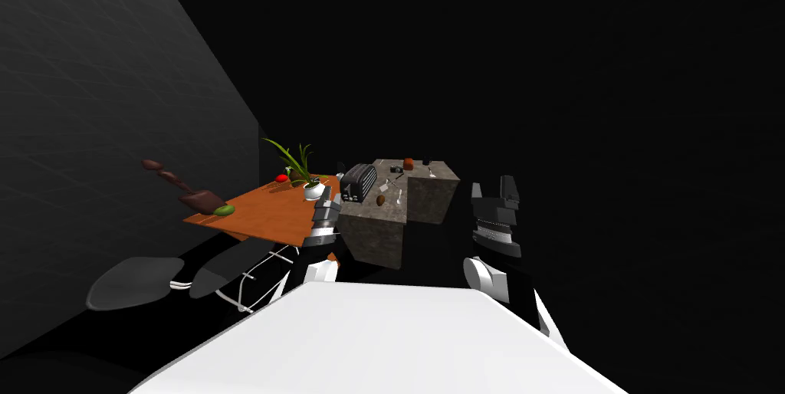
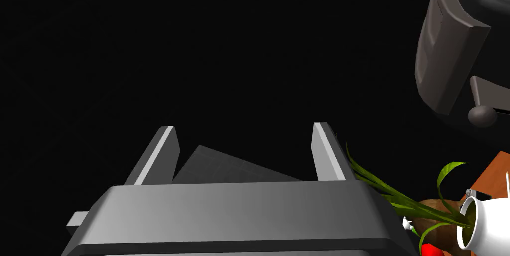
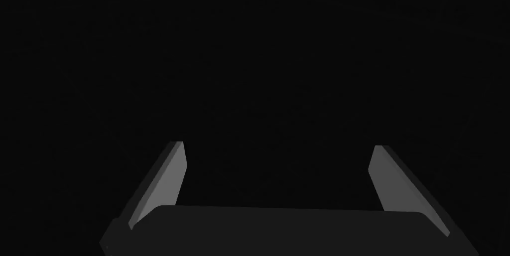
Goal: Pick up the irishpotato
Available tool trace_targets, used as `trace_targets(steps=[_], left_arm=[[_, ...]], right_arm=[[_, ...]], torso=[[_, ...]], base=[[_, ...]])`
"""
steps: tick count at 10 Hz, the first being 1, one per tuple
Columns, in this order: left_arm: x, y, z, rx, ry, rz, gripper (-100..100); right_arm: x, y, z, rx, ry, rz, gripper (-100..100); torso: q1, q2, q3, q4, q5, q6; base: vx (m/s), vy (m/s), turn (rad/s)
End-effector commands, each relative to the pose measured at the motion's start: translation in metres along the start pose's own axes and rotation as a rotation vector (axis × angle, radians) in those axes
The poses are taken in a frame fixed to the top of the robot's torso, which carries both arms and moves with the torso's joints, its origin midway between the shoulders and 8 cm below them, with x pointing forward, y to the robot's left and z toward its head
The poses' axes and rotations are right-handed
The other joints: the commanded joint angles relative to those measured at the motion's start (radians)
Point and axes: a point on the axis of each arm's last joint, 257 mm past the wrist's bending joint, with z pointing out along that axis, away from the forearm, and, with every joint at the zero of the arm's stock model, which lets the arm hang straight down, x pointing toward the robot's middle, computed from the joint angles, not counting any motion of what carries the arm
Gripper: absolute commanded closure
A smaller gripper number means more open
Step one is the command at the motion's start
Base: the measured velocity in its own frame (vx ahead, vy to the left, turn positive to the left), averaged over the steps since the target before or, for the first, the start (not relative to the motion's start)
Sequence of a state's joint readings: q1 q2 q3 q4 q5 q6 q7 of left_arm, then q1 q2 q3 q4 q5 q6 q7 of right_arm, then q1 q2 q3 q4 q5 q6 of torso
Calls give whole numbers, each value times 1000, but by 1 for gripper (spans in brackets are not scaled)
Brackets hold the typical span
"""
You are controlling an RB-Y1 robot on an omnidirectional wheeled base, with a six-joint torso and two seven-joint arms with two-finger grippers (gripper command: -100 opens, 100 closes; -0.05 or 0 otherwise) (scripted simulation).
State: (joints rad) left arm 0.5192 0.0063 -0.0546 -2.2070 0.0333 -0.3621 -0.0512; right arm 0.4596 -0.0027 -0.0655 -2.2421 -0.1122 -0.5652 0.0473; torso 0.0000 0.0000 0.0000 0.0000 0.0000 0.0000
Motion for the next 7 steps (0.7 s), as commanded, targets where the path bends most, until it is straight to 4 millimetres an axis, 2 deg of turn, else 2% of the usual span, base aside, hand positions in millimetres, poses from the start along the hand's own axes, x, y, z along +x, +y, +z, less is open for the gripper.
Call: trace_targets(steps=[1,4,7], left_arm=[[-4,5,-4,-19,15,19,-100],[-23,20,-20,-89,39,69,-100],[-52,38,-43,-194,58,124,-100]], right_arm=[[0,0,0,0,0,0,0],[0,0,0,0,0,0,0],[0,0,0,0,0,0,0]], torso=[[0,0,0,0,0,0],[-3,5,3,1,-1,0],[-4,10,6,2,-1,0]], base=[[-28,-22,-34],[-83,-50,-60],[-145,-64,-116]])
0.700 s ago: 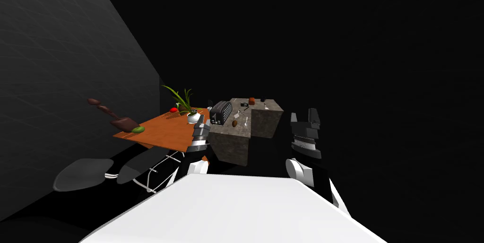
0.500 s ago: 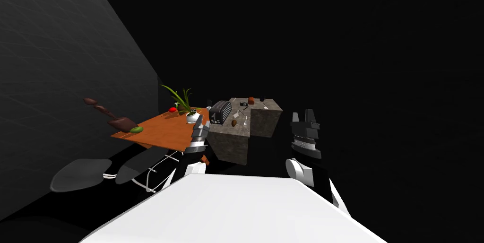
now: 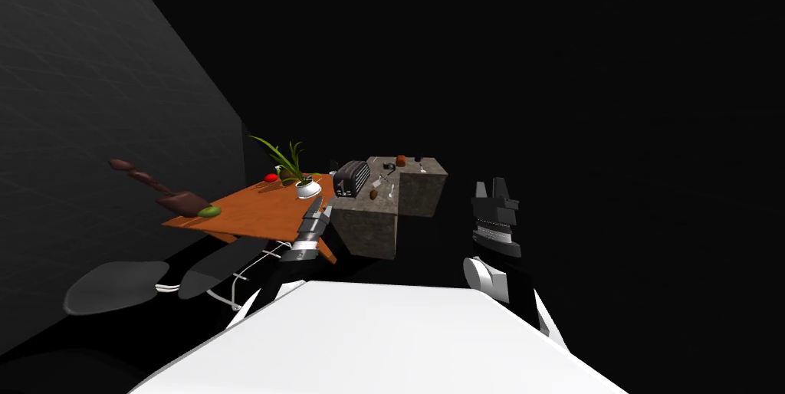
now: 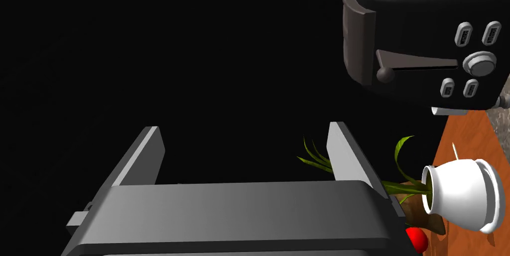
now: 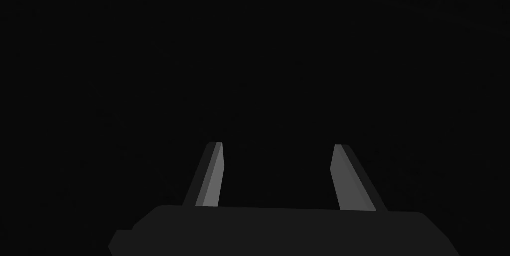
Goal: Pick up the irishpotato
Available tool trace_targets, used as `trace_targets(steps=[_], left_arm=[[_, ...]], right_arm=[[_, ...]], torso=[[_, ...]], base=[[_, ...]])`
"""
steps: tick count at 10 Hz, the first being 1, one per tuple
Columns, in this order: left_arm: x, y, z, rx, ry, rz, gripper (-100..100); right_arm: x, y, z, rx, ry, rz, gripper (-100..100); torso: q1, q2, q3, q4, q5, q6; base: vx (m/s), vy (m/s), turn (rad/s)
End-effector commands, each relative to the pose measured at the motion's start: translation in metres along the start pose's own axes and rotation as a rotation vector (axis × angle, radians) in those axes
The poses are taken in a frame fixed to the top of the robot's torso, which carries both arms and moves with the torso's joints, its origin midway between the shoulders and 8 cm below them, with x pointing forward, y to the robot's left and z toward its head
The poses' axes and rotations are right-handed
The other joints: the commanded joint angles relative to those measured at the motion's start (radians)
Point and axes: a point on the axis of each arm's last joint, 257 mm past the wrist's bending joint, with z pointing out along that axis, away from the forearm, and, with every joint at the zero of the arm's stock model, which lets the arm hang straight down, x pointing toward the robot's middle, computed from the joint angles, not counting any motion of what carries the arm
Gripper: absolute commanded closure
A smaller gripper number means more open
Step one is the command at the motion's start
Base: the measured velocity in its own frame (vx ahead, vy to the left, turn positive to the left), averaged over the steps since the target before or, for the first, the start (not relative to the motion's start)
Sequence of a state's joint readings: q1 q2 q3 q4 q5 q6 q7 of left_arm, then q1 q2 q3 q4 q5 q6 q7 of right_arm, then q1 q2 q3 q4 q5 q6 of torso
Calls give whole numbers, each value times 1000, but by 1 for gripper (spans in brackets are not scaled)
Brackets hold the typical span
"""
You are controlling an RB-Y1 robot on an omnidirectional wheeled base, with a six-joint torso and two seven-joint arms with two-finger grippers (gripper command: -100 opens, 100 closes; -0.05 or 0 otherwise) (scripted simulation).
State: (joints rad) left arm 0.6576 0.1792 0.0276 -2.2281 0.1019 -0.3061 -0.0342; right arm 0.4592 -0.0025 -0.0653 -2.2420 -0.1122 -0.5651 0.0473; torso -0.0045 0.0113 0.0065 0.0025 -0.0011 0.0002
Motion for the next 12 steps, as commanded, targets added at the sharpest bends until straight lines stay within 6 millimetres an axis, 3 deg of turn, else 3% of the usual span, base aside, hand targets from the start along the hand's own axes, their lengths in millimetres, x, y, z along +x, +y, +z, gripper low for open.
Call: trace_targets(steps=[1,2,4,10,12], left_arm=[[-17,13,-12,-63,7,26,-100],[-17,16,-15,-73,14,33,-100],[-37,32,-32,-159,28,66,-100],[-69,60,-70,-335,70,127,-100],[-88,72,-89,-431,86,149,-100]], right_arm=[[0,0,0,0,0,0,0],[0,0,0,0,0,0,0],[0,0,0,0,0,0,0],[0,0,0,0,0,0,0],[0,0,0,0,0,0,0]], torso=[[0,0,0,0,0,0],[0,0,0,0,0,0],[1,-4,-2,-1,0,0],[1,-4,-2,-1,0,0],[3,-4,-2,-1,1,0]], base=[[-164,-86,-167],[-91,-72,-31],[-94,-77,-151],[-106,-65,-128],[-112,-69,-246]])
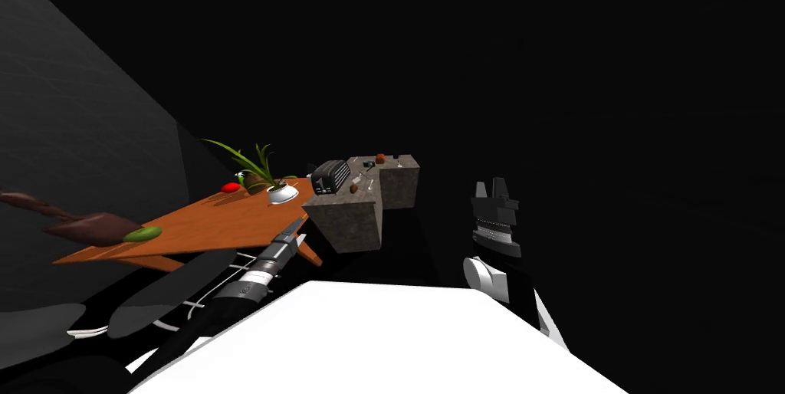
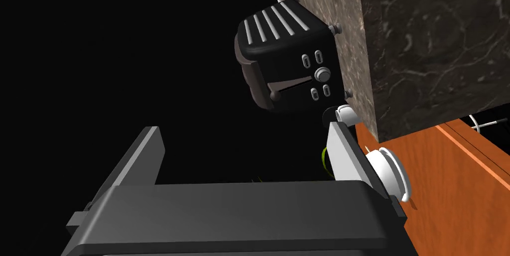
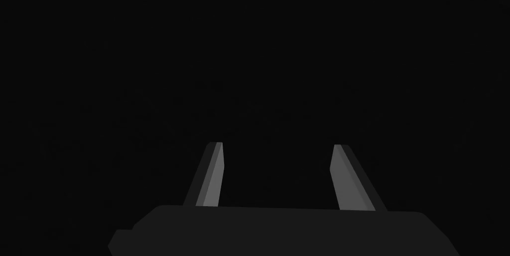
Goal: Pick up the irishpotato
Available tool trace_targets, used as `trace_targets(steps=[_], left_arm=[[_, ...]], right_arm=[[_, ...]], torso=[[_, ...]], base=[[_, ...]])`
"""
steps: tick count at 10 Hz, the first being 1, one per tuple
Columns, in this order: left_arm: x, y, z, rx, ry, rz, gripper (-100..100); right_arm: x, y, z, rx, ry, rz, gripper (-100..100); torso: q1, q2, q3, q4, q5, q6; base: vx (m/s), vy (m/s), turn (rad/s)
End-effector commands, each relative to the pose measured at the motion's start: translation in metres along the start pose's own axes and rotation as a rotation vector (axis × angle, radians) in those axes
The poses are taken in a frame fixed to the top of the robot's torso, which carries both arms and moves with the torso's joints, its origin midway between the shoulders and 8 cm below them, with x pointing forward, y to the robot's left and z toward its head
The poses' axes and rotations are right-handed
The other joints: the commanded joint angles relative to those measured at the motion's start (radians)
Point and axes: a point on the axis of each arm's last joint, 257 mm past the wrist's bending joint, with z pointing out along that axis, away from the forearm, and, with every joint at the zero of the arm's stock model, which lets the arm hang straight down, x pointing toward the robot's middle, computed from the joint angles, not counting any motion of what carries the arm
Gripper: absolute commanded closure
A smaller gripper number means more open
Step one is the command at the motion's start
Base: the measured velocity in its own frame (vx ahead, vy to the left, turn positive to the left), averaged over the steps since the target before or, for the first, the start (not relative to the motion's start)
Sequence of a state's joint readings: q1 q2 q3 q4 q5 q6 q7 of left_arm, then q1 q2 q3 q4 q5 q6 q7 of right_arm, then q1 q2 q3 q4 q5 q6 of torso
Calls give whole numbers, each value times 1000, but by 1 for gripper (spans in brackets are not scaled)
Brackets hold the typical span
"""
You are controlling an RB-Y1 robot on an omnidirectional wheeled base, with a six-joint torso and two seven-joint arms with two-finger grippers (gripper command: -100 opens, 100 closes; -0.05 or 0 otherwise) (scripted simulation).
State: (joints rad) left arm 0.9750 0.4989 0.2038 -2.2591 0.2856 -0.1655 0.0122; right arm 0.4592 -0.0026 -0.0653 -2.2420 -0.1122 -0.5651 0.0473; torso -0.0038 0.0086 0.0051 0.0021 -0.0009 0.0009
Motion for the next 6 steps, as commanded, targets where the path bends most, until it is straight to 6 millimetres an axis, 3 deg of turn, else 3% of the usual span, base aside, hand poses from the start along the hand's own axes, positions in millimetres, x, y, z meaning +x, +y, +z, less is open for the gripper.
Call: trace_targets(steps=[1,6], left_arm=[[-2,11,-8,-53,17,16,-100],[-21,46,-36,-230,66,53,-100]], right_arm=[[0,0,0,0,0,0,0],[0,0,0,0,0,0,0]], torso=[[0,0,0,0,0,0],[4,-3,-2,-1,1,-1]], base=[[-91,-86,-112],[-76,-44,-170]])
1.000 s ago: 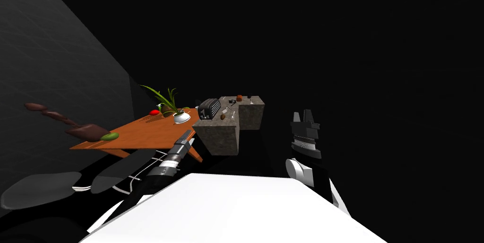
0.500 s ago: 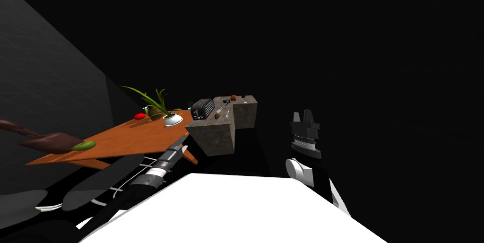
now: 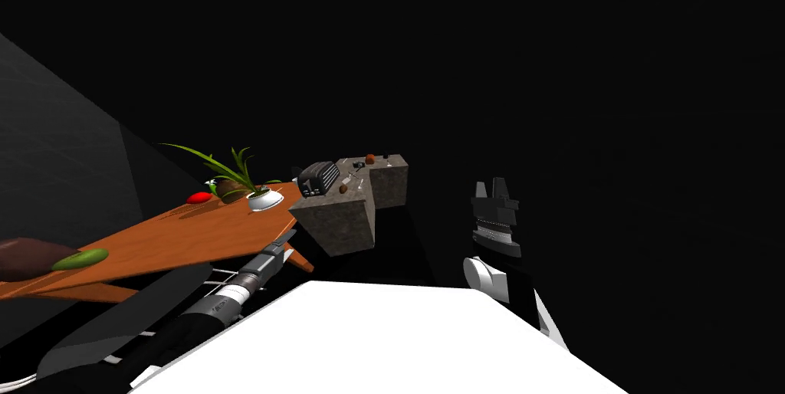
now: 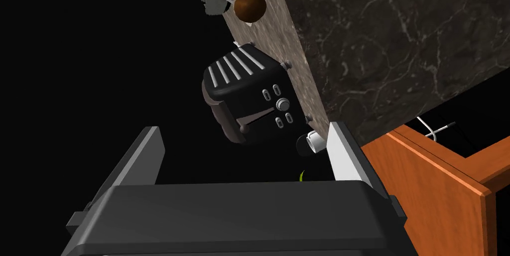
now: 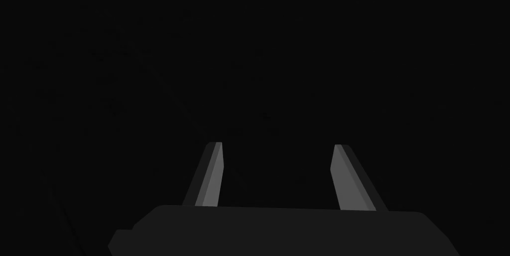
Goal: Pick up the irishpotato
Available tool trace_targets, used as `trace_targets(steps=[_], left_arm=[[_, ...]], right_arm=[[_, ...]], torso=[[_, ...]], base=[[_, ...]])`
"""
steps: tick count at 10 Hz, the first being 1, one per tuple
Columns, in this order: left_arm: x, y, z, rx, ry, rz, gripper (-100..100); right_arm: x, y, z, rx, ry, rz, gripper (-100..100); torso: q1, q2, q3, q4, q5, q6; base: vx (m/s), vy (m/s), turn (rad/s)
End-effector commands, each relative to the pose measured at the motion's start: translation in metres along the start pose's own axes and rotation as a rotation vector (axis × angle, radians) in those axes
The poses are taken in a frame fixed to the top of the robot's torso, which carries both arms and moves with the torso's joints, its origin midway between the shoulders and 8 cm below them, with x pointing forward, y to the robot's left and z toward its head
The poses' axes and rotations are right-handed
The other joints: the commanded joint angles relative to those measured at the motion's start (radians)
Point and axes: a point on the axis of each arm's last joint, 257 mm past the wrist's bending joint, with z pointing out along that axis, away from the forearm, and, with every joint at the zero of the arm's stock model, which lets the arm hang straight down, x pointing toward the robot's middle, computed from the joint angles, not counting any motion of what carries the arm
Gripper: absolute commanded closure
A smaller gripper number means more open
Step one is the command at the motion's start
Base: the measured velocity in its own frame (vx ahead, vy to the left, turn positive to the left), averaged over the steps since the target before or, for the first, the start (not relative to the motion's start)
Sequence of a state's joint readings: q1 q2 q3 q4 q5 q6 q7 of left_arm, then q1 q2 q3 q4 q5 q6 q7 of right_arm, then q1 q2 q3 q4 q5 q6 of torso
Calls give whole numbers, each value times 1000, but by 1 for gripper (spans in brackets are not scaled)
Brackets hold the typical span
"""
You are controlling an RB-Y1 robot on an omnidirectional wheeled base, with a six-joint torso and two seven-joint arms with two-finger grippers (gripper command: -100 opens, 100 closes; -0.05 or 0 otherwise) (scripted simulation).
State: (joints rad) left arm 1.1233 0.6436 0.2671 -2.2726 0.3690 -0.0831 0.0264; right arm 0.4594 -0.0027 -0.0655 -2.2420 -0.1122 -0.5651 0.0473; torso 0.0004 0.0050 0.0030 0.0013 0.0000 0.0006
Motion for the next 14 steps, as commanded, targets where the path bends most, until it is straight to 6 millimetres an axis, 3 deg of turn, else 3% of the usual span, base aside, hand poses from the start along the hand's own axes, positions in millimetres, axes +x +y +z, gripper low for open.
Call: trace_targets(steps=[1,3,7,14], left_arm=[[-1,6,-5,-34,12,8,-100],[-10,31,-19,-147,38,17,-100],[-14,59,-37,-279,91,44,-100],[-15,95,-60,-463,178,81,-100]], right_arm=[[0,0,0,0,0,0,0],[0,0,0,0,0,0,0],[0,0,0,0,0,0,0],[0,0,0,0,0,0,0]], torso=[[0,0,0,0,0,0],[-1,-1,0,0,0,0],[2,-1,0,0,0,-1],[4,-3,-1,0,1,0]], base=[[-49,-32,-110],[-68,-64,-333],[-55,-26,-191],[-26,-3,-194]])
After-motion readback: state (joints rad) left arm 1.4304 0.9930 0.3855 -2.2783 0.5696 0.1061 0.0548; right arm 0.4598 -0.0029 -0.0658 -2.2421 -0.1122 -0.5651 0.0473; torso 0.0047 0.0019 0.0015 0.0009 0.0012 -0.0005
